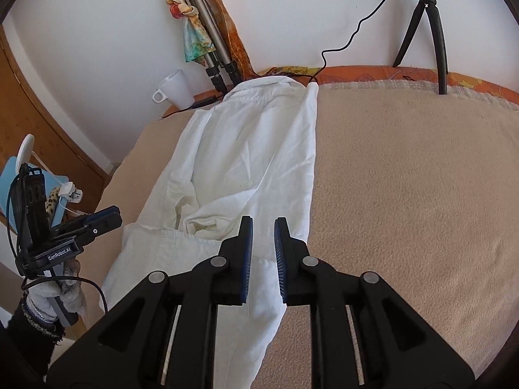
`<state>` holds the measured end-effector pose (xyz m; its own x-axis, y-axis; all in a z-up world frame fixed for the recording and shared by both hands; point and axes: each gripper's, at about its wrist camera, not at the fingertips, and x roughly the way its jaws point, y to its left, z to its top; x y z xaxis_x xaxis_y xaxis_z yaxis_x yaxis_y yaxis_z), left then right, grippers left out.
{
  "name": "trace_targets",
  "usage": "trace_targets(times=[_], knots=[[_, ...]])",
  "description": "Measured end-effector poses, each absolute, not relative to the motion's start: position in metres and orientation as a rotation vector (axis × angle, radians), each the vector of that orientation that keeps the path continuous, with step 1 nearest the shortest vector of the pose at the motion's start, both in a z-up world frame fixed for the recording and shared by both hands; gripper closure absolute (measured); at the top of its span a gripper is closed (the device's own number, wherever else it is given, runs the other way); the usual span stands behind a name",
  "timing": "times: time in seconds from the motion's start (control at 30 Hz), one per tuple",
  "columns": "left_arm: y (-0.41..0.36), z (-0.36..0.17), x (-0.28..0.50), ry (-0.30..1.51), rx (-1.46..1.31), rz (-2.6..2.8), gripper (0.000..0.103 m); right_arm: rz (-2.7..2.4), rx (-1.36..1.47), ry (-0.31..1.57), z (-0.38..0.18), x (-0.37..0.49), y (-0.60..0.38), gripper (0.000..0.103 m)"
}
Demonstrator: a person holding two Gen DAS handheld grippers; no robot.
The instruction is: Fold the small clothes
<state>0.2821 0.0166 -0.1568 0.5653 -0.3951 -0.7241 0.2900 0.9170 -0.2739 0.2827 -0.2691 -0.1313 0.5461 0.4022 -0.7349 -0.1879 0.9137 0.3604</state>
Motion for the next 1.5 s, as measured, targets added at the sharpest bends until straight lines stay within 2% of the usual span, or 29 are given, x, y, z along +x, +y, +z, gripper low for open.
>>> trace_targets(times=[0.33, 0.53, 0.8, 1.0, 1.03, 1.33, 1.4, 1.47, 1.5], knots=[[-0.006, -0.173, 0.321, 0.903, -0.102, -0.408, 0.068, 0.441, 0.204, 0.992, -0.153, 0.363, -0.235, 0.088], [-0.001, -0.181, 0.337, 0.911, -0.099, -0.391, 0.068, 0.292, 0.226, 1.032, -0.183, 0.403, -0.268, 0.091], [0.012, -0.168, 0.341, 0.875, -0.119, -0.42, 0.067, 0.346, 0.233, 0.951, -0.166, 0.401, -0.278, 0.092], [0.012, -0.171, 0.36, 0.878, -0.091, -0.407, 0.067, 0.36, 0.116, 1.008, -0.186, 0.419, -0.251, 0.092], [0.012, -0.172, 0.363, 0.88, -0.09, -0.406, 0.067, 0.333, 0.111, 1.014, -0.191, 0.425, -0.254, 0.097], [0.016, -0.191, 0.402, 0.905, -0.082, -0.374, 0.067, 0.223, 0.128, 0.983, -0.199, 0.474, -0.276, 0.1], [0.018, -0.194, 0.415, 0.904, -0.081, -0.363, 0.064, 0.184, 0.101, 0.98, -0.2, 0.482, -0.275, 0.1], [0.019, -0.198, 0.429, 0.908, -0.078, -0.352, 0.056, 0.123, 0.1, 0.979, -0.199, 0.488, -0.278, 0.1], [0.021, -0.201, 0.437, 0.913, -0.075, -0.344, 0.055, 0.118, 0.127, 0.977, -0.199, 0.489, -0.282, 0.095]])
